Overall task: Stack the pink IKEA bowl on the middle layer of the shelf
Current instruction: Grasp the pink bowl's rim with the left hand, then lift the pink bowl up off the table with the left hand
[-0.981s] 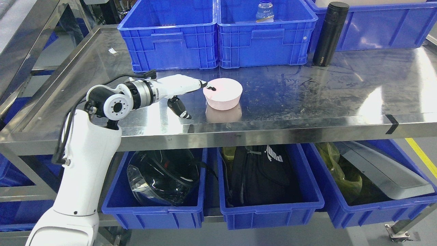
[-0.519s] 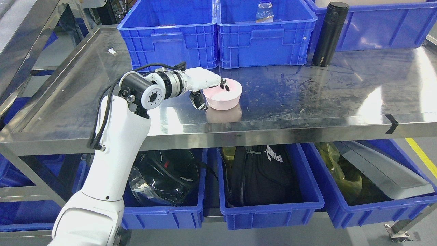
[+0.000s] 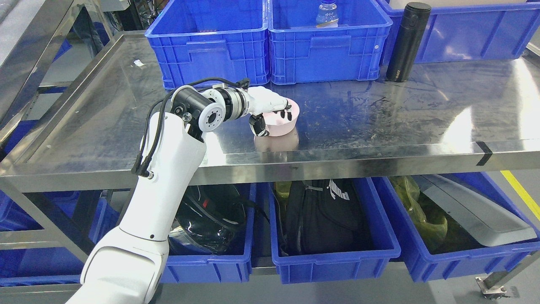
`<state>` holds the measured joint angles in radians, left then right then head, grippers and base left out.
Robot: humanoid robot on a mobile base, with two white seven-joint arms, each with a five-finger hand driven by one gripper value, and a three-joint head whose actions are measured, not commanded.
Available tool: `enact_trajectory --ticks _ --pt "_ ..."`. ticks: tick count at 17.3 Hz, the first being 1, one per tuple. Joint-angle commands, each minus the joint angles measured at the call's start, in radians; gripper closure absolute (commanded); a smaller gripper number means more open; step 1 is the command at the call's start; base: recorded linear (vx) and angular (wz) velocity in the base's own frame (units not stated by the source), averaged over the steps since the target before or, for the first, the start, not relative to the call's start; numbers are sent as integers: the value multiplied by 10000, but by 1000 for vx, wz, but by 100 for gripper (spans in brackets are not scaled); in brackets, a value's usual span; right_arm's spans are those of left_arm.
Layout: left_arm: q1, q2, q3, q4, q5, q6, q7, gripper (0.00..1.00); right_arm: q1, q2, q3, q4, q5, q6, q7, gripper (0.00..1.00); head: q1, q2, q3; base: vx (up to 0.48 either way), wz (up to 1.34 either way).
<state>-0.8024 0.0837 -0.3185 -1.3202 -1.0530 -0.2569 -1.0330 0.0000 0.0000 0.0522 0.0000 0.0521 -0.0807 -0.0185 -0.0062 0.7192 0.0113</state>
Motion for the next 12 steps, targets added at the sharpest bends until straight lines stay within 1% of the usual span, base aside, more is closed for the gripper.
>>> enact_trajectory --ticks 1,2,4,6,9,12 --pt "1 -254 -98 608 -208 -23 -70 51 46 -175 0 -175 0 -6 1 0 0 0 0 0 0" --pt "17 -254 -21 608 -208 -175 -86 56 31 -175 0 -175 0 -6 1 0 0 0 0 0 0" --pt "17 -284 300 715 -208 -696 -132 75 46 -175 0 -175 0 -6 1 0 0 0 0 0 0" --pt "17 -392 744 914 -193 -1187 -193 86 46 -175 0 -175 0 -6 1 0 0 0 0 0 0" --pt "17 -468 1205 976 -178 -1801 -193 98 31 -175 0 -175 0 -6 1 0 0 0 0 0 0" --pt "-74 -662 2017 854 -86 -2643 -163 100 46 -175 0 -175 0 -6 1 0 0 0 0 0 0"
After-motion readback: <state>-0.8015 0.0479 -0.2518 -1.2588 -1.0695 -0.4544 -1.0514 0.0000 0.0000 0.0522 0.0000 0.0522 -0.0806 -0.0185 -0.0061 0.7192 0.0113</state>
